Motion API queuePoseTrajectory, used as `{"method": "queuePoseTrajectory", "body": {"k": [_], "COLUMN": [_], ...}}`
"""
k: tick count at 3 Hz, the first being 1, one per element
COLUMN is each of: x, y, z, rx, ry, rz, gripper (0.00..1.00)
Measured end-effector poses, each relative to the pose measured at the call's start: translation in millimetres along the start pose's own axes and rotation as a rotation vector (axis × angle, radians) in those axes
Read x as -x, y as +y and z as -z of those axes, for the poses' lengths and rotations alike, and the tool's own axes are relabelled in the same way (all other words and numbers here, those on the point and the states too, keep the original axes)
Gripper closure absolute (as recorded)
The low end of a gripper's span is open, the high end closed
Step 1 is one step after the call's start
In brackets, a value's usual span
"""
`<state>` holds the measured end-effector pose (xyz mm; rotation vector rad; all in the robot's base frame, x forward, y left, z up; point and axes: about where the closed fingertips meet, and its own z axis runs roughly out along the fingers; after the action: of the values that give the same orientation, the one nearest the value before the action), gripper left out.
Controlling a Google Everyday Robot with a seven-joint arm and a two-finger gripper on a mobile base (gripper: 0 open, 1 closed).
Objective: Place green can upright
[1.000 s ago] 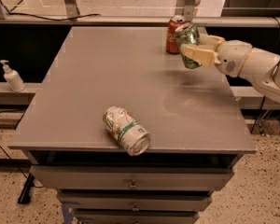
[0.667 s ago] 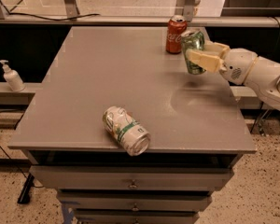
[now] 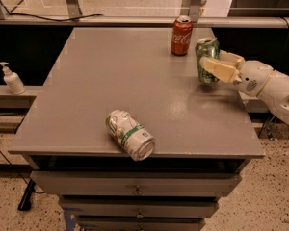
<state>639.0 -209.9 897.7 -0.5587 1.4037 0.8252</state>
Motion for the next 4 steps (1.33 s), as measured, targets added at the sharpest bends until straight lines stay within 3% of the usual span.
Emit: {"method": "queuePoseTrajectory", "body": {"k": [1, 2, 4], "x": [-6, -14, -21], "y": [-3, -6, -6], "z": [15, 31, 44], "rx": [-0.011, -0.041, -0.062], "ry": [-0.024, -0.020, -0.007], "rz": [-0.020, -0.043, -0.051], "gripper": [1.00, 0.82, 0.36]}}
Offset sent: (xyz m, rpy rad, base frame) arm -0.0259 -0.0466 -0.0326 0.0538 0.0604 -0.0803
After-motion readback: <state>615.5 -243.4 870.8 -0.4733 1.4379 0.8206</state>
